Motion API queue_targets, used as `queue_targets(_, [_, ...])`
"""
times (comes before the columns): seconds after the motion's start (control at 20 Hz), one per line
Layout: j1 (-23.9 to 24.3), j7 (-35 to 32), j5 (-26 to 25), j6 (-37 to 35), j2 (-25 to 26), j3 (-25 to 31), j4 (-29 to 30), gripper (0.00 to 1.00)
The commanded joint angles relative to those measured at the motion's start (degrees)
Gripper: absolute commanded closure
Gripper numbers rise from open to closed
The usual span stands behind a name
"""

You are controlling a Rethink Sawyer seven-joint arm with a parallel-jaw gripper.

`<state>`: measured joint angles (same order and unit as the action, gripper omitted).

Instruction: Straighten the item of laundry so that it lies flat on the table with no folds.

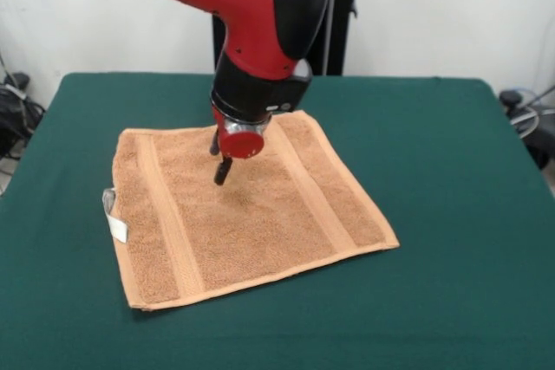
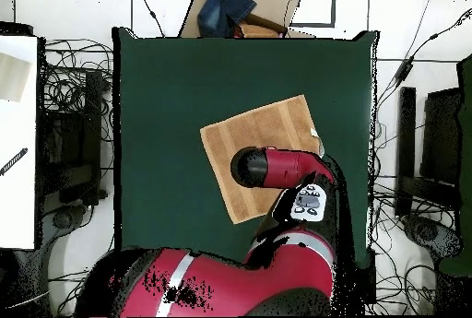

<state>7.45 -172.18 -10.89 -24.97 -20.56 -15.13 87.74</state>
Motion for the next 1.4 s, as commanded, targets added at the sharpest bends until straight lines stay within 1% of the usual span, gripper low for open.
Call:
queue_targets(0.05, [-2.88,-7.6,4.56,-5.63,2.36,0.64,4.07,0.0])
queue_targets(0.3, [-4.59,-8.16,6.78,-6.57,1.31,1.33,5.56,0.0])
queue_targets(0.55, [-5.54,-8.05,8.29,-6.96,1.18,0.77,5.85,0.0])
queue_targets(1.0, [-5.75,-6.75,9.34,-7.26,1.0,-0.21,5.9,0.0])
queue_targets(1.4, [-6.99,-7.53,9.95,-7.96,1.02,-0.83,5.82,0.0])
